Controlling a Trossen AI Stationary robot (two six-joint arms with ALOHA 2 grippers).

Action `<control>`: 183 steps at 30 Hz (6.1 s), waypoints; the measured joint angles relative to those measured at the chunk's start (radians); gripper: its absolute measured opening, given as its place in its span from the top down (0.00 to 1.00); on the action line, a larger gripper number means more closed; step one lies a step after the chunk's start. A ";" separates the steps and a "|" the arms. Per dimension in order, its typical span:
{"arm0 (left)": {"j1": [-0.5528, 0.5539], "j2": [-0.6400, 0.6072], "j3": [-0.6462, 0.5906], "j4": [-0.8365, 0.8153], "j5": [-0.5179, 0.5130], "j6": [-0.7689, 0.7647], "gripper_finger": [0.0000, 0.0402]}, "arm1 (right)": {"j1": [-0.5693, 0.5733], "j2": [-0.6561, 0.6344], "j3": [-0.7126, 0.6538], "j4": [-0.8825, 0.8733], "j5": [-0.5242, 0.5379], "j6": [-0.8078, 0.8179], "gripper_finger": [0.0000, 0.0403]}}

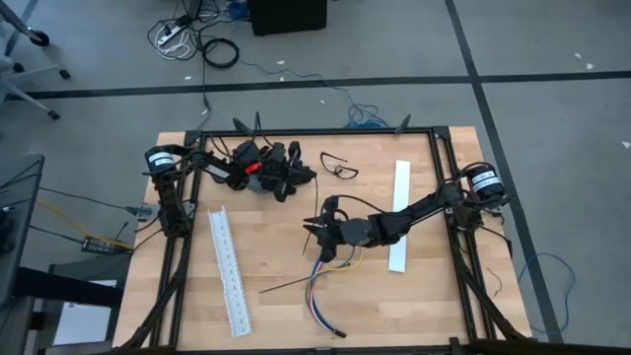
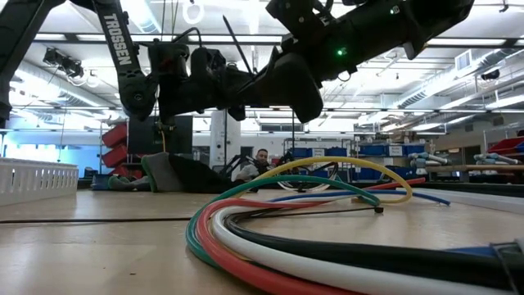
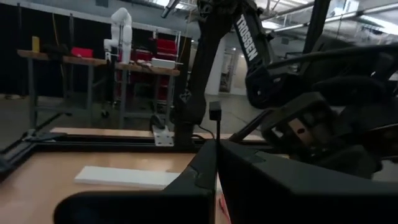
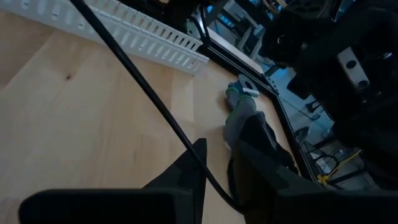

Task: Ziptie cables
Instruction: Insert the top black zip tie pointed tail end through the slot to form a loop

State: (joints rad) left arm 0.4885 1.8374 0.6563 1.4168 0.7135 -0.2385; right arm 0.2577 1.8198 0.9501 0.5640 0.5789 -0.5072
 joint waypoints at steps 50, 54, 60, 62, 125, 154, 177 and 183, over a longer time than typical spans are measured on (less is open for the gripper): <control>-0.218 -0.018 -0.058 -0.087 -0.519 0.681 1.00 | -0.130 -0.002 -0.078 -0.013 -0.260 0.589 1.00; -0.291 -0.068 -0.116 -0.082 -0.721 0.878 1.00 | -0.131 -0.003 -0.147 0.147 -0.261 0.663 1.00; -0.383 -0.114 -0.137 -0.080 -0.930 1.085 1.00 | -0.140 -0.005 -0.194 0.290 -0.269 0.740 1.00; -0.414 -0.113 -0.137 -0.087 -0.940 1.173 1.00 | -0.146 -0.005 -0.195 0.309 -0.285 0.752 1.00; -0.499 -0.111 -0.095 -0.080 -1.123 1.388 1.00 | -0.228 -0.006 -0.264 0.452 -0.478 0.817 1.00; -0.499 -0.111 -0.132 0.003 -1.086 1.406 1.00 | -0.254 -0.006 -0.280 0.508 -0.539 0.803 1.00; -0.485 -0.111 -0.081 -0.089 -1.055 1.378 1.00 | -0.254 -0.006 -0.280 0.516 -0.539 0.813 1.00; -0.483 -0.111 -0.081 -0.076 -1.053 1.355 1.00 | -0.254 -0.006 -0.280 0.514 -0.548 0.802 1.00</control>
State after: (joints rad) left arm 0.0055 1.7260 0.5751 1.3407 -0.3393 1.1168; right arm 0.0040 1.8139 0.6701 1.0784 0.0309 0.2950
